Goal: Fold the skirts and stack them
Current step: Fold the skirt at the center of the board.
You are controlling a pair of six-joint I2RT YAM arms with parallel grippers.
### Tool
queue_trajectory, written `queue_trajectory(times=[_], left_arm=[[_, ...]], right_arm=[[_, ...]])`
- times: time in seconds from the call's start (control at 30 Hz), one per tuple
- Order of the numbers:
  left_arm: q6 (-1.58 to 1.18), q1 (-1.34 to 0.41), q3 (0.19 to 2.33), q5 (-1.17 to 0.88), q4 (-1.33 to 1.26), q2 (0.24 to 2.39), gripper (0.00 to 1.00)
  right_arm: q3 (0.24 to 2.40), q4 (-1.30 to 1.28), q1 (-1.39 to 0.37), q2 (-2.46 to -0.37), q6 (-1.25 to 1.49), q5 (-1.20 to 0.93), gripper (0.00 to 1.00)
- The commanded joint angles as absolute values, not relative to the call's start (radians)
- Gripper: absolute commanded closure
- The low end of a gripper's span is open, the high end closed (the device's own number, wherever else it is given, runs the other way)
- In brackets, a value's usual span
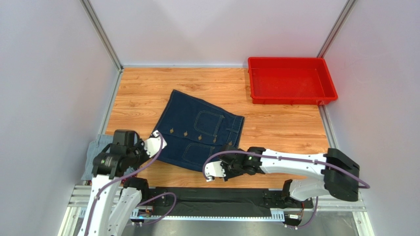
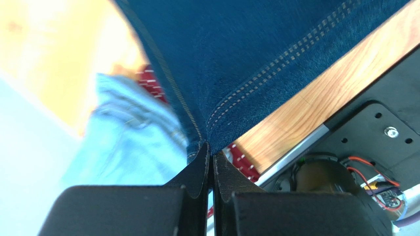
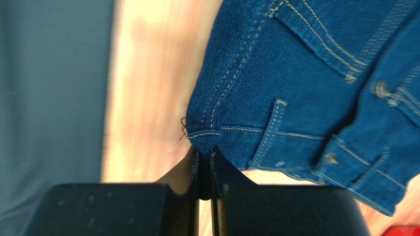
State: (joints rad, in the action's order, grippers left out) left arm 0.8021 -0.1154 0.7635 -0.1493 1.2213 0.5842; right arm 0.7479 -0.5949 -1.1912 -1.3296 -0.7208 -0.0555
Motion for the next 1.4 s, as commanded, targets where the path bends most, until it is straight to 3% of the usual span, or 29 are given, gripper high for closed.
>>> queue_trajectory(times=[0.0, 0.1, 0.23, 0.4, 0.53, 0.87, 1.1, 1.37], left_arm=[[0.844, -0.109, 0.886, -0.160, 1.396, 0.477, 1.00], [0.859, -0.109, 0.905, -0.130, 1.298, 0.489, 1.00], [0.848, -0.109, 0.989, -0.117, 1.108, 0.809, 1.00], [0.695, -0.109, 1.336, -0.031, 0.856, 1.191, 1.00], [0.603, -0.127, 1.552, -0.041, 0.825, 1.429, 1.00], [0.652, -0.236, 1.704, 0.228, 0.706, 1.781, 1.00], [0.623, -0.250, 1.890, 0.268, 0.681, 1.980, 1.00], [0.620, -0.284, 1.907, 0.267, 0.618, 2.108, 1.00]], right_arm=[[0.808, -0.753, -1.207, -1.241, -0.652, -0.138, 1.00], [0.833, -0.740, -1.165, -1.201, -0.626, -0.130, 1.00], [0.917, -0.735, -0.991, -1.252, -0.600, -0.225, 1.00], [1.063, -0.701, -0.760, -1.400, -0.543, -0.221, 1.00], [1.092, -0.660, -0.709, -1.431, -0.567, -0.244, 1.00], [1.193, -0.615, -0.554, -1.647, -0.600, -0.255, 0.99], [1.209, -0.532, -0.545, -1.657, -0.555, -0.150, 0.99], [1.224, -0.448, -0.499, -1.706, -0.537, -0.128, 0.97]])
